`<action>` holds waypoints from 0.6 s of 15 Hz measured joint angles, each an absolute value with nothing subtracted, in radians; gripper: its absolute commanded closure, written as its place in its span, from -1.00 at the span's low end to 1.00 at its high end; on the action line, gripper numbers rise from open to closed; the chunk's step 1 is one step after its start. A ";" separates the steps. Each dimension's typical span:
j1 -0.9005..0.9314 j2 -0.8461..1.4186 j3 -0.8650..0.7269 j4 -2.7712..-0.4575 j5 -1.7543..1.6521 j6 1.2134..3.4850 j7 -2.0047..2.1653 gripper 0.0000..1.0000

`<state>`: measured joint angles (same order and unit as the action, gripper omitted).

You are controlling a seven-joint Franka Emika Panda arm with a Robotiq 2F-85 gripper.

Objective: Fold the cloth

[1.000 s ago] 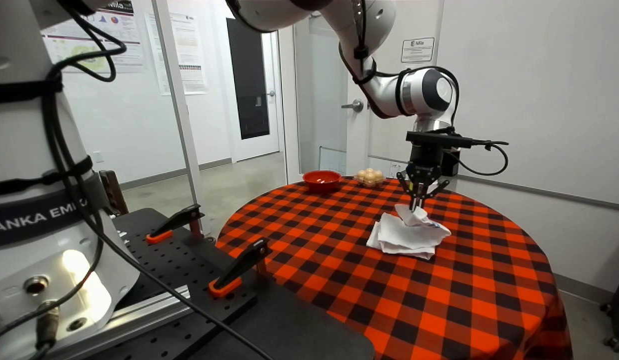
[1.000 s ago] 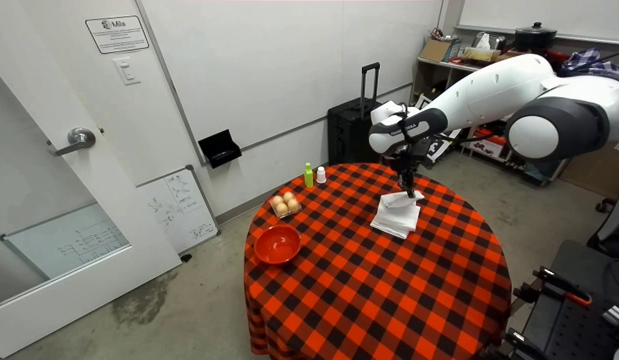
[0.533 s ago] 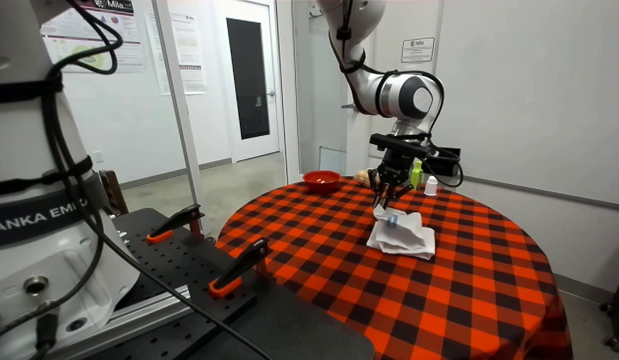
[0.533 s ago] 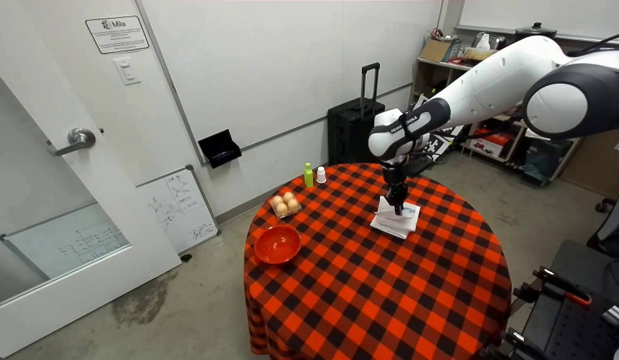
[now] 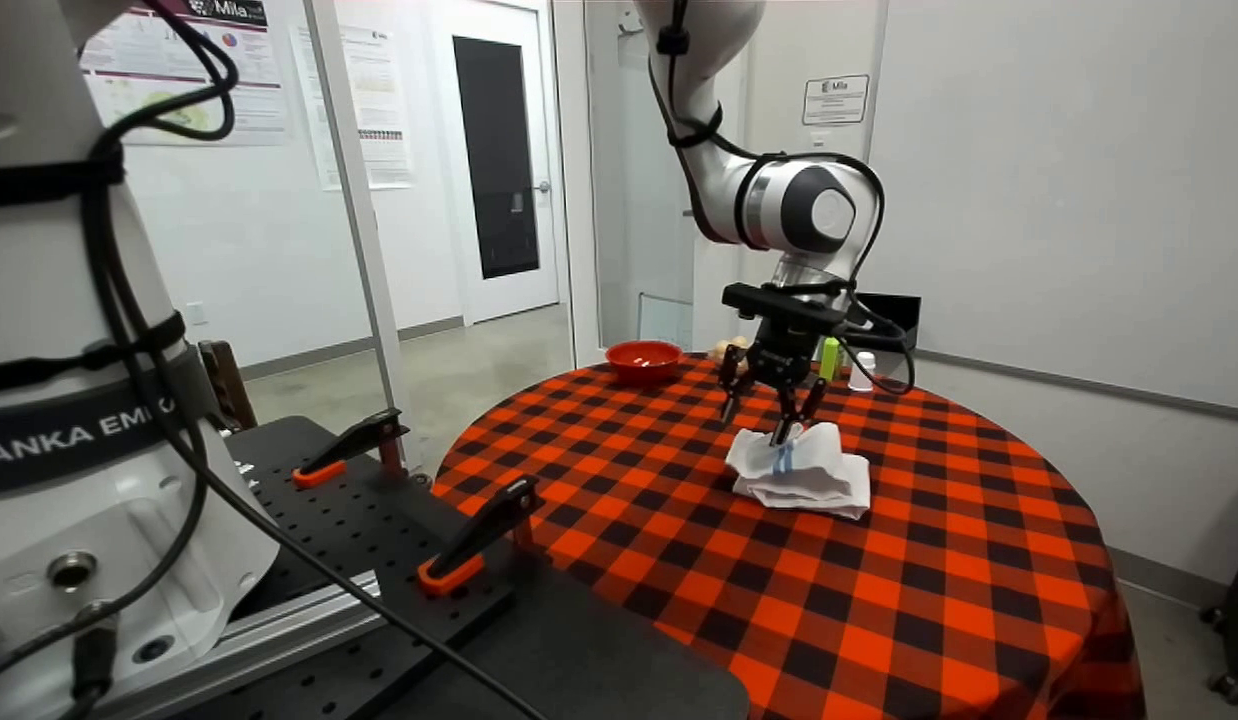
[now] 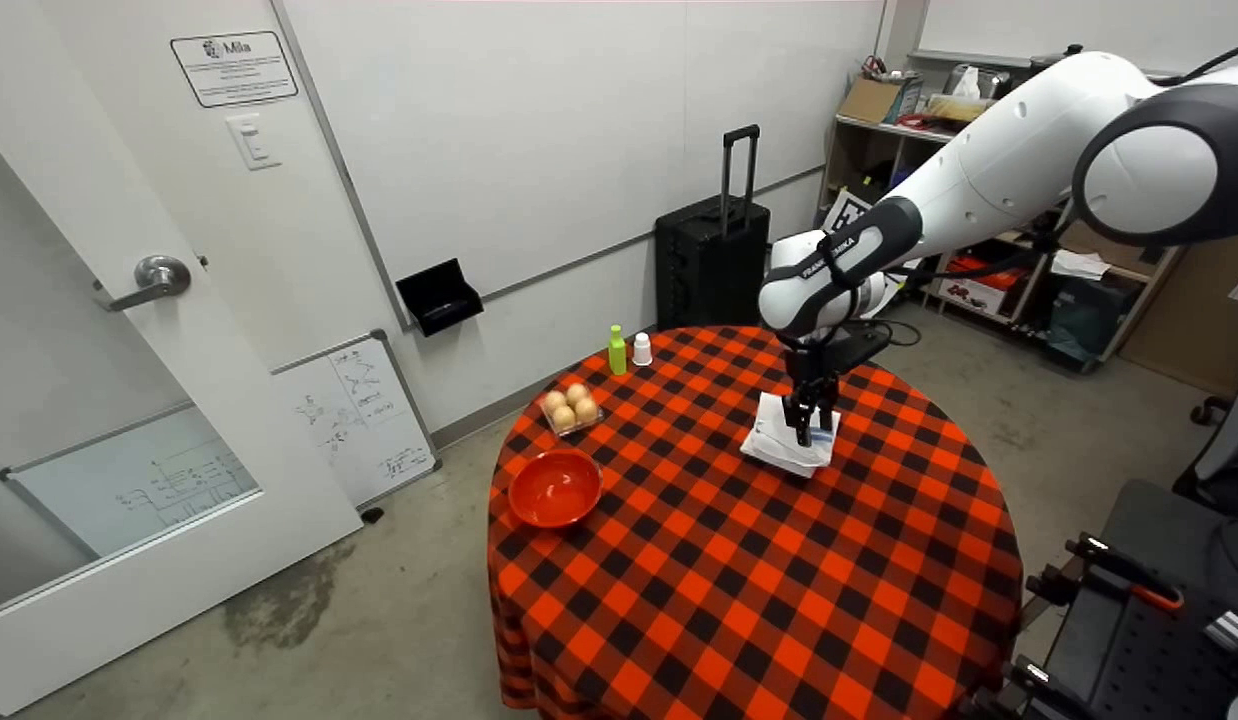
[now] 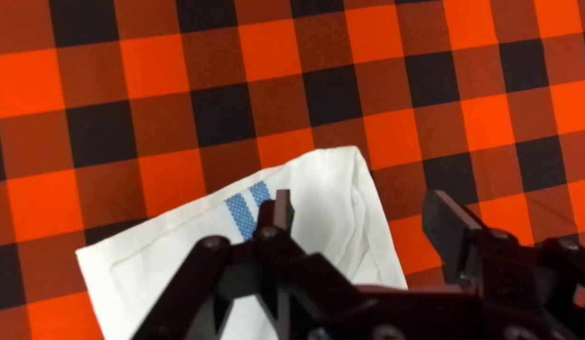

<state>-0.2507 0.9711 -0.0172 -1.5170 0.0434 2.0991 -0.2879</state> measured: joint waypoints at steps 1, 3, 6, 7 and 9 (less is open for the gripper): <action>-0.255 0.956 -0.018 -1.542 0.043 2.115 -0.288 -1.00; -0.266 0.917 -0.018 -1.596 0.044 2.146 -0.288 -1.00; -0.278 0.853 -0.017 -1.679 0.063 2.188 -0.286 -1.00; -0.283 0.835 -0.015 -1.699 0.083 2.192 -0.283 -1.00; -0.298 0.806 -0.004 -1.723 0.145 2.189 -0.282 -1.00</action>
<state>-0.2976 0.8058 -0.0036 -1.7226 0.1447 2.1891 -0.2815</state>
